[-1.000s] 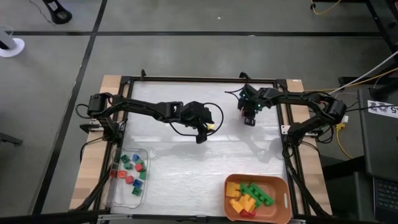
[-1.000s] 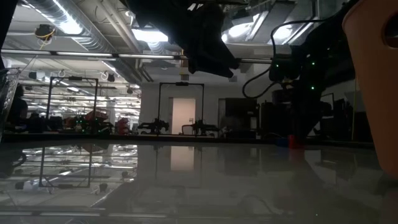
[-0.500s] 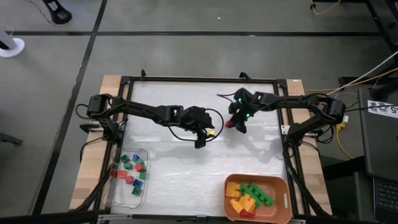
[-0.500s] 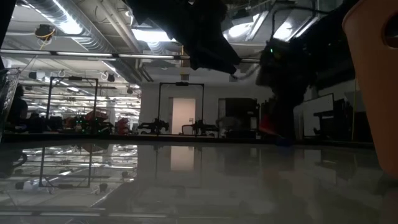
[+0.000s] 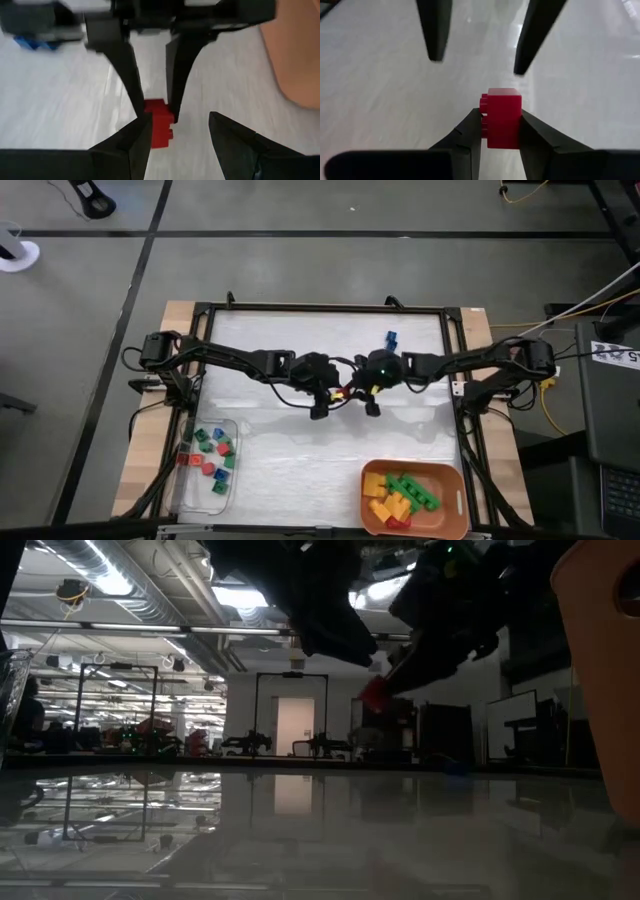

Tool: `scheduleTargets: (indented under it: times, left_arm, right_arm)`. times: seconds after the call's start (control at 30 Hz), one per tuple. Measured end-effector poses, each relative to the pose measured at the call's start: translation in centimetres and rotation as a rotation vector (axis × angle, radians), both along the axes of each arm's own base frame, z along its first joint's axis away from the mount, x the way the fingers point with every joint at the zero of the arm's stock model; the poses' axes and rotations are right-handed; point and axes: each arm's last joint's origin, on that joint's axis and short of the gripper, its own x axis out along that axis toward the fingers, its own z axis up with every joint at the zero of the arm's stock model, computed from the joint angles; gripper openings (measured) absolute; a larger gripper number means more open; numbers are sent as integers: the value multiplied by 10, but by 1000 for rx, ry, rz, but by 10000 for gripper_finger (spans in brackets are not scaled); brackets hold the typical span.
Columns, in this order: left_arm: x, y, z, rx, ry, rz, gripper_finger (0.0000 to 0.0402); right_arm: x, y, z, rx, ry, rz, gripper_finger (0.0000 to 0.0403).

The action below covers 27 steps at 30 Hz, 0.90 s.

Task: Sort blocks by size
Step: Put the small red game piece into the transparent bin

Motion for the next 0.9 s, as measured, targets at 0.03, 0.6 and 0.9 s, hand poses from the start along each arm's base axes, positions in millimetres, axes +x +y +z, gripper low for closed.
scheduleTargets:
  times: [0.03,0.6,0.9]
  left_arm:
    - [-1,-1,-1,2,15,-3,182]
    - [-5,-6,-6,32,76,-22,182]
    - [-5,-8,-6,32,76,-27,182]
  right_arm:
    - [1,3,1,-16,-14,-6,101]
    - [7,25,8,92,-76,-72,103]
    - [9,26,12,113,-119,-47,103]
